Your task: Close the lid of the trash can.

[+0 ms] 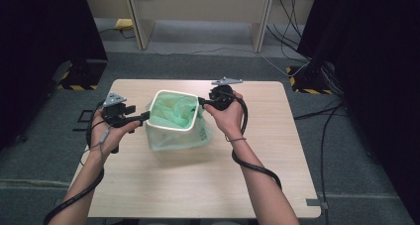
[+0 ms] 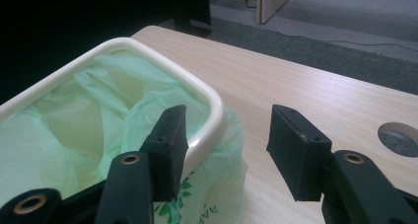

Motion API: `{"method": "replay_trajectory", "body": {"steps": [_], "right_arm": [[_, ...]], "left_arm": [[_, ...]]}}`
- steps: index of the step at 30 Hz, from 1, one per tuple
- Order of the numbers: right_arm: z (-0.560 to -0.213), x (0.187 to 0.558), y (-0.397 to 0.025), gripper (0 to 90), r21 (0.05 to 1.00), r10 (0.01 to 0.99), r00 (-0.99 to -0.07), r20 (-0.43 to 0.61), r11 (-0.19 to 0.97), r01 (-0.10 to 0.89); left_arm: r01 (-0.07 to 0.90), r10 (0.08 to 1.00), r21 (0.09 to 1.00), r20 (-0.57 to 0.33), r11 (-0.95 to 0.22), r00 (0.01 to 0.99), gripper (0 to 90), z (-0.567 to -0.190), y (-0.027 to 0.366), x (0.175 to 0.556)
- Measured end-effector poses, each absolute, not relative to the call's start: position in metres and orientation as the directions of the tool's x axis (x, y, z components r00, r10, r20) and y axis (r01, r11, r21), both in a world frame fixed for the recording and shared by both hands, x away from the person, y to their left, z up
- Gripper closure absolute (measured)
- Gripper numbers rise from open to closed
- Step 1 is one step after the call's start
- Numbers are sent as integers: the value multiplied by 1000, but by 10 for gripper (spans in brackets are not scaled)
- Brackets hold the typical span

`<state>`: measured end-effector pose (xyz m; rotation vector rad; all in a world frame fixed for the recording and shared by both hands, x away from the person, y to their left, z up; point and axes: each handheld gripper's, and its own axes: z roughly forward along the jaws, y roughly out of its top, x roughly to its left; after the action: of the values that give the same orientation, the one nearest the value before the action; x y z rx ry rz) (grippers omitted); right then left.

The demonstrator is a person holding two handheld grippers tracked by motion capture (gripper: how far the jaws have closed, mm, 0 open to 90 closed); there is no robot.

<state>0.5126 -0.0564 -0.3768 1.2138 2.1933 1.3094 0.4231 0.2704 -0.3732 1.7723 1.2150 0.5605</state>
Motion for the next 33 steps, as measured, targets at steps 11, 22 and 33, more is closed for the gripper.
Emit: {"method": "replay_trajectory", "body": {"steps": [11,22,33], "right_arm": [[-377,503,-72,478,835,792,-592,149,220,504],[-378,496,-83,472,835,796,-588,142,223,504],[-382,490,-97,467,835,804,-579,137,220,503]], "left_arm": [[479,903,865,-80,-148,423,308,-376,277,415],[462,906,875,-70,-146,417,311,-379,288,408],[449,902,879,-57,-158,429,311,-383,293,400]]}}
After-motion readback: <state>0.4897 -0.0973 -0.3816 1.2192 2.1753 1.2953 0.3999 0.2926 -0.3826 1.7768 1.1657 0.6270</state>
